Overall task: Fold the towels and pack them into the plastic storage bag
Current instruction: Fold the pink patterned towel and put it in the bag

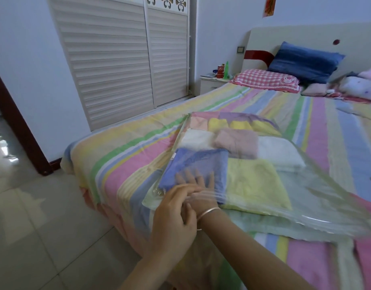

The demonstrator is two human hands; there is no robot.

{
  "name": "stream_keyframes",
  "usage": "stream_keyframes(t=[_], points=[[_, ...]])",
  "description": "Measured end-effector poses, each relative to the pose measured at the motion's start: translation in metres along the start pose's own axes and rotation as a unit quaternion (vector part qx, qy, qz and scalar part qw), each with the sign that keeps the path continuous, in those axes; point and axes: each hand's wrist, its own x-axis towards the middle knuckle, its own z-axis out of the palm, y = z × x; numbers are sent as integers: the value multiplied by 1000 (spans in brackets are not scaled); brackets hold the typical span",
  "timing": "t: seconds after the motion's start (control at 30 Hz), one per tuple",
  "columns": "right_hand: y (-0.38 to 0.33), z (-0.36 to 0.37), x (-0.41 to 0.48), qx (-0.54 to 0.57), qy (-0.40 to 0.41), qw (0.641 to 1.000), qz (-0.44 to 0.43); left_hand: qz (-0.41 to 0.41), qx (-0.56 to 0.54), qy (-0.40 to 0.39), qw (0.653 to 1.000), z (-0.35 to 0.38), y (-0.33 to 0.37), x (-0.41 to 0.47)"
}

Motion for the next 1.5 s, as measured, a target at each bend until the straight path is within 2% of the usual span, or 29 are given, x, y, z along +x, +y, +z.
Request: stream_keyframes(t=[0.1, 0.13, 0.17, 0.27, 0.33, 0.4, 0.47, 0.57, 0.67, 0.77, 0.9, 1.07, 1.13, 1.2, 1.27, 1.3, 1.5], points=[[10, 7, -47, 63, 120, 987, -87, 5, -13, 18, 1000, 5, 11, -7], [15, 7, -63, 86, 167, 979, -84, 7, -18, 22, 1000, 8, 17, -9], [22, 11, -77, 95, 178, 976, -77, 10, -28, 23, 999, 12, 26, -12], [47, 13, -126, 154, 139, 977, -46, 29, -77, -2, 997, 31, 60, -22], [74, 13, -166, 202, 170, 964, -15, 30, -100, -37, 994, 51, 82, -37], [103, 10, -213, 222, 206, 952, 43, 14, -119, -72, 990, 76, 106, -58], [131, 9, -260, 219, 233, 937, 138, -27, -136, -126, 982, 103, 127, -81], [157, 11, -332, 190, 255, 910, 266, -100, -82, -225, 966, 139, 144, -115], [165, 16, -396, 239, 208, 874, 368, -115, 12, -201, 973, 160, 147, -135], [168, 23, -441, 337, 168, 829, 414, -133, 36, -210, 968, 168, 153, -143], [169, 25, -467, 451, 184, 756, 437, -149, 88, -280, 944, 169, 166, -149], [181, 22, -478, 606, 235, 613, 450, -128, 12, -191, 973, 178, 192, -156], [184, 18, -482, 632, 262, 577, 446, -114, -55, -168, 978, 189, 213, -161], [193, 16, -489, 636, 287, 557, 450, -110, -124, -160, 973, 204, 235, -165], [205, 8, -501, 644, 314, 525, 460, -98, -147, -155, 972, 222, 250, -170], [215, 4, -509, 640, 334, 505, 472, -96, -141, -158, 973, 230, 255, -172], [310, -7, -598, 507, 429, 454, 594, -96, -65, -179, 977, 259, 282, -192]])
